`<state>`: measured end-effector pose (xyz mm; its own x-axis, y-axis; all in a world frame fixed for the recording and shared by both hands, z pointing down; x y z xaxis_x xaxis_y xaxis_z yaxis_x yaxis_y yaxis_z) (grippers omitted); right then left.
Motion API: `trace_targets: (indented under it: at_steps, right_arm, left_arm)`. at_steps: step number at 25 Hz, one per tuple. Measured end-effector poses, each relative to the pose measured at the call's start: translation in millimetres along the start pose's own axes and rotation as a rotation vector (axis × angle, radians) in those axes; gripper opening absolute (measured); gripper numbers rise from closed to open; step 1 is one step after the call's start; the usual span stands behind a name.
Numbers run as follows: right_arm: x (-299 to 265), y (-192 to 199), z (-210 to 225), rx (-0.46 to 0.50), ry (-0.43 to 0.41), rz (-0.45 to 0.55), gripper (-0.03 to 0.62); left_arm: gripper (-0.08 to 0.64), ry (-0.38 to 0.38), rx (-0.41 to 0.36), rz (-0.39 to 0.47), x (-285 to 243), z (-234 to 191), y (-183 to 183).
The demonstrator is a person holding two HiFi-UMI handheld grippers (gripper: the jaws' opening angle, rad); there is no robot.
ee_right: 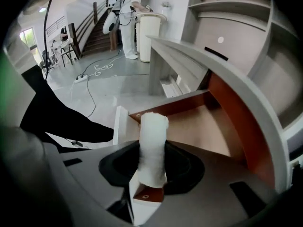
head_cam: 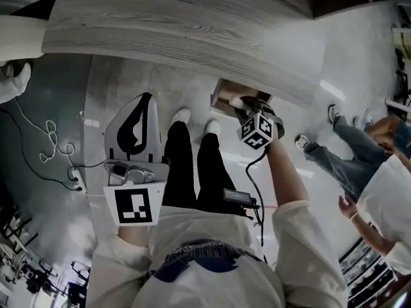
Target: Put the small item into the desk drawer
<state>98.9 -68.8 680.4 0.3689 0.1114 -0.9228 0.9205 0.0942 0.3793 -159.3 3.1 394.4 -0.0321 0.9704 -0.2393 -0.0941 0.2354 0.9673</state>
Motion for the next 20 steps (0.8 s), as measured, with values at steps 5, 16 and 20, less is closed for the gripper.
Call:
trace_targets:
  at_steps: [5, 16, 20]
  right_arm:
    - [-25.3, 5.0, -1.9, 0.059, -0.050, -0.081, 0.129]
    - [-63.0, 5.9, -2.9, 0.138, -0.102, -0.187, 0.129]
    - [-70.0, 8.6, -2.5, 0.134, -0.112, -0.227, 0.129]
  left_arm:
    - [0.006, -0.010, 0.011, -0.018, 2.0, -4.8, 14.1]
    - [0.006, -0.030, 0.014, -0.041, 9.2, -18.8, 38.4]
    - [0.006, -0.033, 0.011, -0.047, 11.7, -22.7, 42.2]
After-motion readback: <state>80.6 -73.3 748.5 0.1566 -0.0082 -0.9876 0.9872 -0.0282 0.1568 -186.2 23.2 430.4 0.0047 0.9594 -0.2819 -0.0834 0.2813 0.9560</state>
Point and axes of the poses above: the fingertips, and each gripper's own axes: x backward along the fingers, z to its right, y out of its underside, the point moved 9 cm from there along x, backward along the fingers, and after that the axes turned 2 degrees about -y, right-handed, at the moved point
